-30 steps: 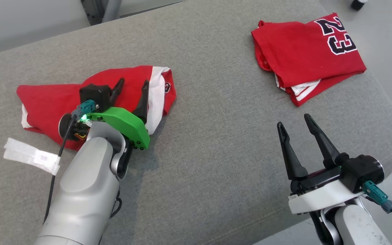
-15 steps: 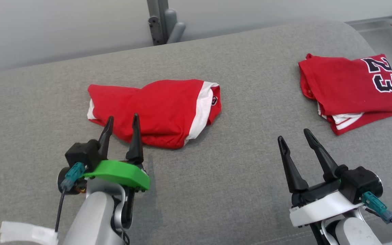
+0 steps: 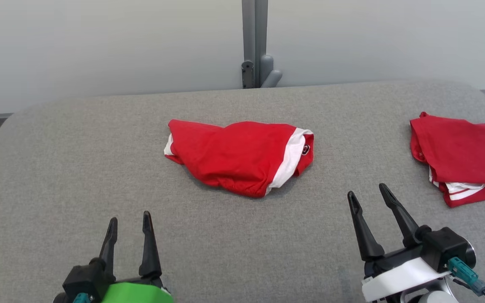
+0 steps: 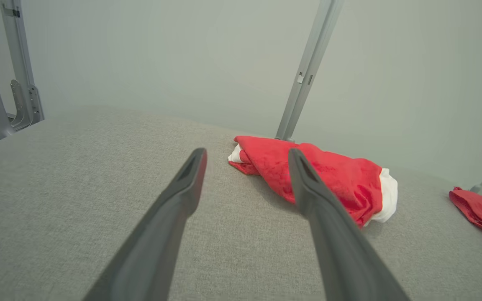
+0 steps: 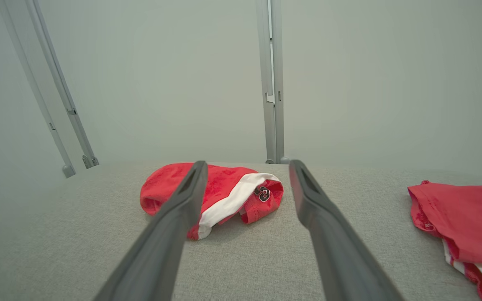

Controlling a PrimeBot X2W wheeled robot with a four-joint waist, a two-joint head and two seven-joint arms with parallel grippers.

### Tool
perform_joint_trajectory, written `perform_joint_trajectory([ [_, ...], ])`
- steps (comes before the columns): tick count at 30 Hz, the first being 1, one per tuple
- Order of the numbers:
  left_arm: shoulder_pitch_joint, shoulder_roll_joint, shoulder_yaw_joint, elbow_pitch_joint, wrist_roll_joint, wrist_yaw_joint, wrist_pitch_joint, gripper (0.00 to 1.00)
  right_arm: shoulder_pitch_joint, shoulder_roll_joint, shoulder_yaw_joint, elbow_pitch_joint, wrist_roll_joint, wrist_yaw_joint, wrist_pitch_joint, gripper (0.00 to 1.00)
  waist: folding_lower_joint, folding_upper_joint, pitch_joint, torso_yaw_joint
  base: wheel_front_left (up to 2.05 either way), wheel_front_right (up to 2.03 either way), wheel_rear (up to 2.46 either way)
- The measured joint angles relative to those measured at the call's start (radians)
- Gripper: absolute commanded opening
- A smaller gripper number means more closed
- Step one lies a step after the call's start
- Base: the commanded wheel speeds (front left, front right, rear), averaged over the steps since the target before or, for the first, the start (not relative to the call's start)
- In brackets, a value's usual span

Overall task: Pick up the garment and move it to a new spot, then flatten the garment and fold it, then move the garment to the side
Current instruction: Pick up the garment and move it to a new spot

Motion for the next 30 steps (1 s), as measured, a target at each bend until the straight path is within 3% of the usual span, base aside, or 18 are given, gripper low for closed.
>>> perform_joint_trajectory([
  [6,0.102,0.0,0.032,-0.041,0.043,0.015,0.0,1.0,0.054,0.01,-0.028,-0.005,-0.014,0.0,0.0,1.0,0.0,0.0,-0.053,0.022,0.0,0.0,0.0],
  [13,0.139,0.0,0.019,-0.049,0.126,-0.002,0.0,1.0,0.1,0.019,-0.057,-0.008,-0.024,0.0,0.0,1.0,0.0,0.0,-0.081,0.035,0.0,0.0,0.0],
  [30,0.156,0.0,0.022,-0.051,0.169,-0.01,0.0,1.0,0.142,0.048,-0.05,-0.005,-0.026,0.0,0.0,1.0,0.0,0.0,-0.085,0.026,0.0,0.0,0.0],
])
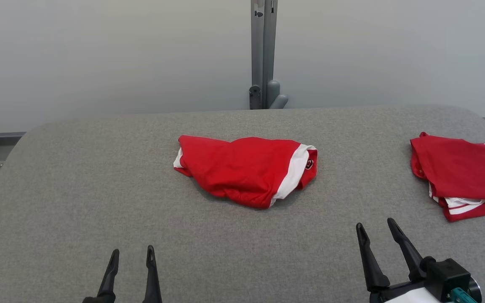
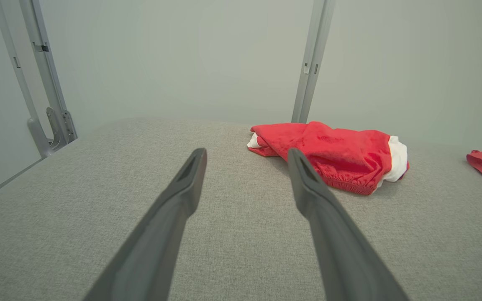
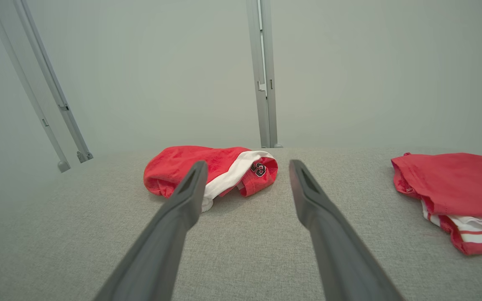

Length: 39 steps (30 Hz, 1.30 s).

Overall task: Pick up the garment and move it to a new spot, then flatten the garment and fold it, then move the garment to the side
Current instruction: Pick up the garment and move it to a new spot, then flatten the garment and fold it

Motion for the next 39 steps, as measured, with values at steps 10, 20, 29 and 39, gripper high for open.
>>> perform_joint_trajectory([
  [10,-0.001,0.0,-0.001,0.015,0.003,-0.007,0.0,1.0,0.0,0.002,-0.001,0.0,0.001,0.0,0.0,1.0,0.0,0.0,0.0,-0.002,0.0,0.0,0.0],
  [20,-0.003,0.0,-0.001,0.029,0.003,-0.009,0.0,1.0,0.003,0.0,-0.002,-0.002,0.002,0.0,0.0,1.0,0.0001,0.0,-0.005,-0.004,0.0,0.0,0.0],
  [29,-0.014,0.0,-0.022,0.059,0.002,-0.02,0.0,1.0,0.004,-0.005,-0.002,-0.003,0.008,0.0,0.0,1.0,0.0,0.0,0.0,-0.006,0.0,0.0,0.0],
  [39,-0.077,0.0,-0.091,0.13,-0.006,-0.028,0.0,1.0,-0.013,-0.021,0.001,-0.009,0.012,0.0,0.0,1.0,0.0001,0.0,0.029,-0.021,0.0,0.0,0.0],
])
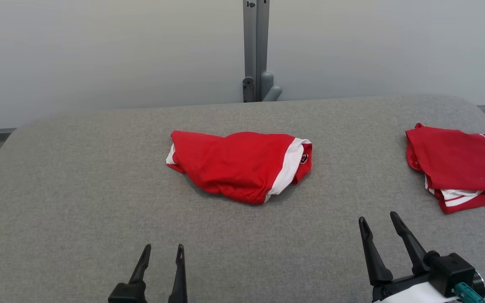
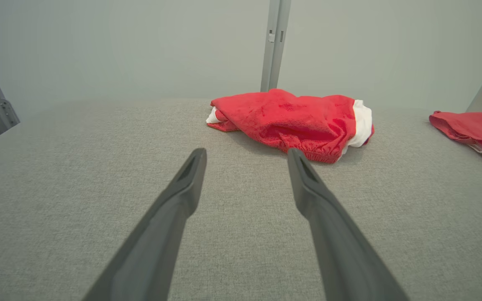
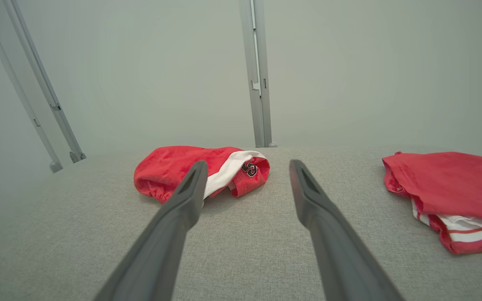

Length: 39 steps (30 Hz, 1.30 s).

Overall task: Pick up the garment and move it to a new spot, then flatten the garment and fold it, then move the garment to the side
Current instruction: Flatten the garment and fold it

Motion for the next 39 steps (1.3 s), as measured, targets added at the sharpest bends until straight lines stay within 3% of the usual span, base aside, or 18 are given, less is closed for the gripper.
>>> perform_joint_trajectory([
  [7,-0.125,0.0,-0.115,0.127,-0.061,-0.032,-0.001,1.0,-0.042,-0.015,0.008,-0.013,0.0,0.0,0.0,1.0,0.0,0.0,0.055,-0.027,0.0,0.0,0.0],
  [11,-0.245,-0.001,-0.208,0.271,-0.11,-0.071,-0.001,1.0,-0.074,-0.027,0.014,-0.018,0.0,0.0,0.0,1.0,0.0,0.0,0.104,-0.045,0.0,0.0,0.0],
  [24,-0.609,-0.002,-0.418,0.593,-0.326,-0.1,0.024,1.0,-0.189,-0.029,0.016,-0.028,-0.002,0.0,0.0,1.0,0.0,0.0,0.292,-0.131,0.0,0.0,0.0],
  [33,-0.725,-0.002,-0.493,0.642,-0.469,-0.075,0.0,1.0,-0.224,-0.021,0.017,-0.032,-0.002,0.0,0.0,1.0,0.0,0.0,0.384,-0.188,0.0,0.0,0.0],
  [38,-0.752,-0.002,-0.472,0.582,-0.454,-0.029,-0.002,1.0,-0.233,-0.02,0.012,-0.031,-0.011,0.0,0.0,1.0,0.0001,0.0,0.416,-0.2,0.0,0.0,0.0],
  [39,-0.751,-0.003,-0.461,0.562,-0.437,-0.022,-0.001,0.86,-0.233,-0.02,0.01,-0.031,-0.011,0.0,0.0,1.0,0.0001,0.0,0.418,-0.199,0.0,0.0,0.0],
])
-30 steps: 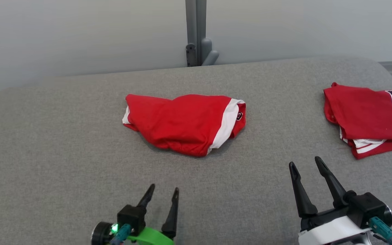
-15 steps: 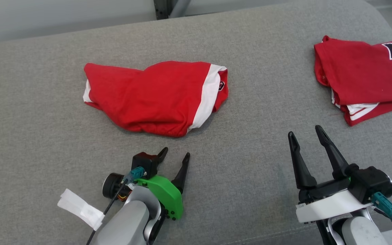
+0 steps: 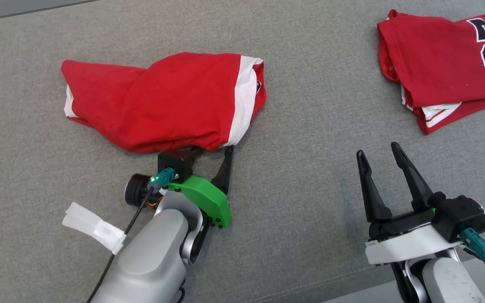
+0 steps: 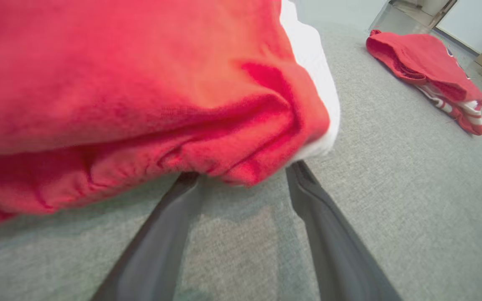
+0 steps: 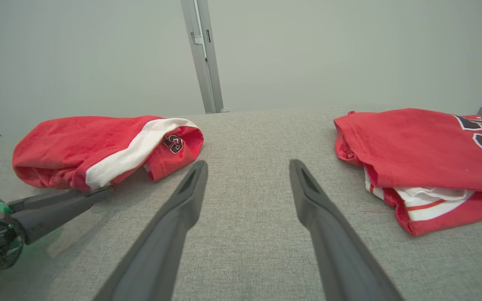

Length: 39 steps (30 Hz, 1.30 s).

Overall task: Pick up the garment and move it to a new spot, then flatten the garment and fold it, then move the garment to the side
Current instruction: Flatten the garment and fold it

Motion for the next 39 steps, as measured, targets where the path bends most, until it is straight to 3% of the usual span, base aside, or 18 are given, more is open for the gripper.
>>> perform_joint_trajectory([
  [1,0.003,0.0,0.016,-0.026,0.022,0.008,0.0,0.62,0.0,0.0,-0.001,0.0,0.0,0.0,0.0,1.0,0.0,0.0,0.001,0.002,0.0,0.0,0.0],
  [2,0.006,0.001,0.033,-0.052,0.04,0.011,0.0,0.25,0.0,0.001,-0.002,0.0,0.0,0.0,0.0,1.0,0.0,0.0,0.0,0.004,0.0,0.0,0.0],
  [3,0.014,0.001,0.049,-0.083,0.059,0.012,0.0,0.0,0.0,0.001,-0.003,0.001,-0.002,0.0,0.0,1.0,0.0,0.0,-0.002,0.007,0.0,0.0,0.0],
  [8,0.079,0.001,0.095,-0.21,0.134,-0.013,0.0,0.0,0.001,0.003,-0.001,0.011,-0.002,0.0,0.0,1.0,0.0,0.0,-0.026,0.02,0.0,0.0,0.0],
  [16,0.035,0.002,0.091,-0.253,0.082,-0.094,0.009,0.0,0.003,0.009,0.016,0.023,0.002,0.0,0.0,1.0,0.0,0.0,-0.081,0.031,0.0,0.0,0.0],
  [23,-0.253,0.004,0.066,-0.177,0.009,-0.143,0.276,0.0,-0.001,0.027,0.039,0.032,0.011,0.0,0.0,1.0,0.0,0.0,-0.128,0.014,0.0,0.0,0.0],
  [30,-0.466,0.003,0.066,-0.177,-0.083,-0.159,0.473,0.0,0.021,0.037,0.037,0.043,0.018,0.0,0.0,1.0,0.0,0.0,-0.175,-0.026,0.0,0.0,0.0],
  [34,-0.482,0.005,0.053,-0.142,-0.116,-0.131,0.614,0.0,0.042,0.038,0.026,0.042,0.019,0.0,0.0,1.0,-0.0001,0.0,-0.206,-0.04,0.0,0.0,0.0],
  [35,-0.446,0.026,0.043,-0.125,-0.134,-0.123,0.684,0.0,0.051,0.038,0.019,0.041,0.019,0.0,0.0,1.0,-0.0001,0.0,-0.219,-0.043,0.0,0.0,0.0],
  [39,-0.287,0.094,0.017,-0.098,-0.186,-0.124,0.801,0.0,0.058,0.039,0.014,0.037,0.018,0.0,0.0,1.0,-0.0001,0.0,-0.235,-0.036,0.0,0.0,0.0],
])
